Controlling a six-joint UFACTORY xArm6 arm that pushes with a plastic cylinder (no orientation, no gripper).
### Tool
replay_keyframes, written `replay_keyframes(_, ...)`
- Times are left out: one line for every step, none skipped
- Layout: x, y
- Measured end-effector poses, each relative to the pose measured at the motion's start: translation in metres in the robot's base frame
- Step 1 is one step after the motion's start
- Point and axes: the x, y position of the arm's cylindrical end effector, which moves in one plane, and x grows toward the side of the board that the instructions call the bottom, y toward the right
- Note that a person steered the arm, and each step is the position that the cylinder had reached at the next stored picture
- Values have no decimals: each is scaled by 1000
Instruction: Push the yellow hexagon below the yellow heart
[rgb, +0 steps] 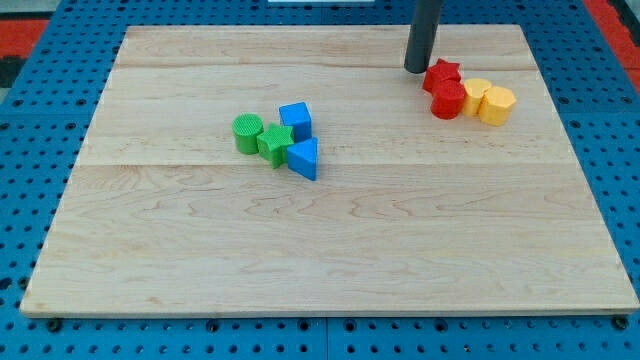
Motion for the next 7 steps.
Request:
replay_keyframes(-29, 0)
replay_keyframes(-49, 69)
replay_keyframes(-21, 174)
replay_keyframes(81, 200)
replay_keyframes(110, 166)
replay_keyframes(81, 132)
replay_keyframes(56, 111)
